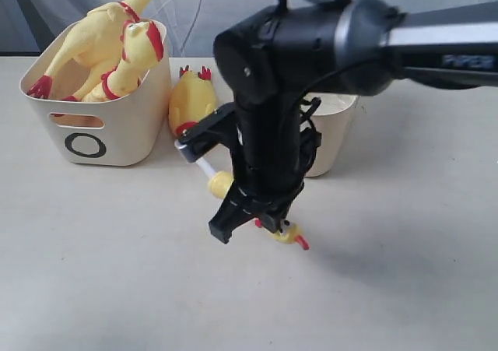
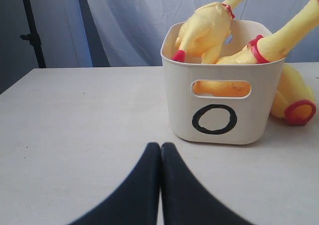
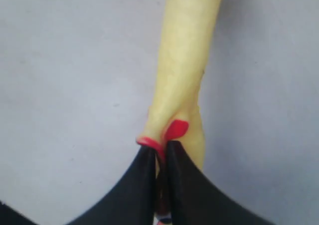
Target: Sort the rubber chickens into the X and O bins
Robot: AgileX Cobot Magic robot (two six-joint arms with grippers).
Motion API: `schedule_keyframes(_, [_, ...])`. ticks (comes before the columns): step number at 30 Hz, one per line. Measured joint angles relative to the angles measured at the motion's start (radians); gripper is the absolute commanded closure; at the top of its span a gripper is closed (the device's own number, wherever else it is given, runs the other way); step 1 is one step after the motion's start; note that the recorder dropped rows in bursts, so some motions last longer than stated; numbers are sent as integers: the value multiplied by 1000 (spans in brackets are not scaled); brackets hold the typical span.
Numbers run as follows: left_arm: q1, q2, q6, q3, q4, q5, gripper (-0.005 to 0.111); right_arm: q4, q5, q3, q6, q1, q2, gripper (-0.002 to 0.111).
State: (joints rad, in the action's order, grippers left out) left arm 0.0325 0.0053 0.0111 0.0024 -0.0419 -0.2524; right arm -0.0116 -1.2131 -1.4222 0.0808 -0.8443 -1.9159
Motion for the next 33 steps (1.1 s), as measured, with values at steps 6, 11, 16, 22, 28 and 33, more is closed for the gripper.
schedule_keyframes(6, [0, 0, 0, 0, 0, 0, 107, -92, -4, 52, 89, 0, 235, 109])
schedule_keyframes(11, [0, 0, 0, 0, 0, 0, 107, -96, -6, 54, 101, 0, 368, 109])
schedule_keyframes(16, [0, 0, 0, 0, 0, 0, 107, -49, -10, 54, 103, 0, 414, 109])
schedule_keyframes(22, [0, 0, 0, 0, 0, 0, 107, 251, 55, 60, 68, 0, 415, 109])
schedule_keyframes(28, [0, 0, 0, 0, 0, 0, 107, 719, 426, 63, -163, 2, 370, 109])
schedule_keyframes(33, [0, 0, 0, 0, 0, 0, 107, 998, 504, 63, -360, 2, 283, 109])
